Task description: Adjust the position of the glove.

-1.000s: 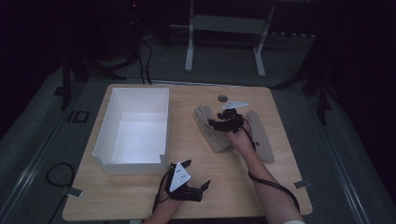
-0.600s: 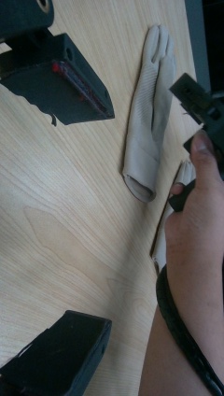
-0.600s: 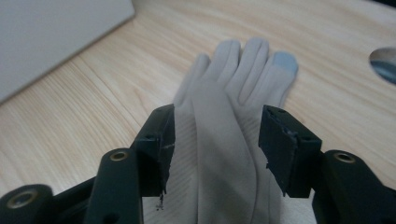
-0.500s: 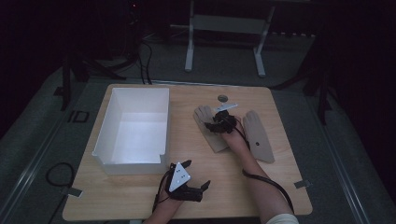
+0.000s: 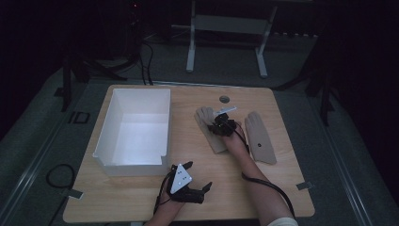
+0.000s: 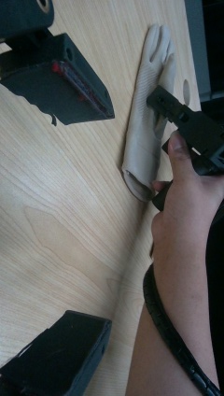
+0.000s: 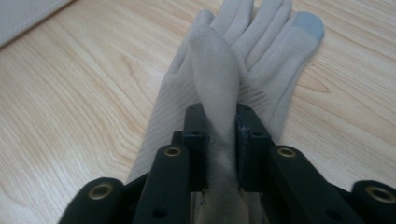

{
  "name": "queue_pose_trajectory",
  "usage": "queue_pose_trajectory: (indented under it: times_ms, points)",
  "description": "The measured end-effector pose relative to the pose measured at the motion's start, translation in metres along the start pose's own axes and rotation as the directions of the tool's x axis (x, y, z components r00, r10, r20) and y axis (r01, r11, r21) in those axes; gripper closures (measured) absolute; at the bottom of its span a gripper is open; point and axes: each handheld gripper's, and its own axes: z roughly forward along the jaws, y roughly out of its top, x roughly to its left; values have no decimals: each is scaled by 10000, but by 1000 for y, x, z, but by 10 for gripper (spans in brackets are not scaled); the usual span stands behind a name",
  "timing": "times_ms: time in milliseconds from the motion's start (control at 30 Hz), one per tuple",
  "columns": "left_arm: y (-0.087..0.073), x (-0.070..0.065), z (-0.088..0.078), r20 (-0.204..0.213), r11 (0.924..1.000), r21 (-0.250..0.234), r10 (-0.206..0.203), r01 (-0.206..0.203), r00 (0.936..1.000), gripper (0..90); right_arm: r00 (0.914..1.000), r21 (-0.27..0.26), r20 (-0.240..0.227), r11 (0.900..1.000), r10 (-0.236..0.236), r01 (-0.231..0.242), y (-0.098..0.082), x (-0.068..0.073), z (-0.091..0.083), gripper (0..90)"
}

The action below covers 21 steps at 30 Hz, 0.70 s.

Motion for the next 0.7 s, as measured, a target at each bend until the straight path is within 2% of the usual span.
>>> queue_pose_trajectory:
  times_ms: [133, 233, 300, 367, 567, 700]
  points:
    - [0, 0, 0, 34, 10000, -4, -48, 48, 10000, 30, 9977, -257, -23, 9974, 679, -680, 3, 4, -9, 795]
    - [0, 0, 0, 33, 10000, -1, -16, 16, 10000, 29, 9944, -643, 53, 9924, 1058, -1052, 11, 7, -25, 795]
    - [0, 0, 0, 25, 10000, -2, 9, -9, 10000, 29, 9910, -1019, 72, 9860, 1333, -1319, 16, 7, -39, 795]
    - [0, 0, 0, 16, 10000, 0, 36, -36, 10000, 29, 9850, -1313, -162, 9762, 1718, -1724, 21, 7, -53, 796]
    - [0, 0, 0, -2, 10000, 5, -4, 4, 10000, 29, 9774, -1760, 343, 9640, 2085, -1994, 28, 10, -90, 796]
    - [0, 0, 0, -14, 10000, 18, -33, 33, 10000, 29, 9652, -2057, 537, 9487, 2558, -2400, 25, 12, -111, 796]
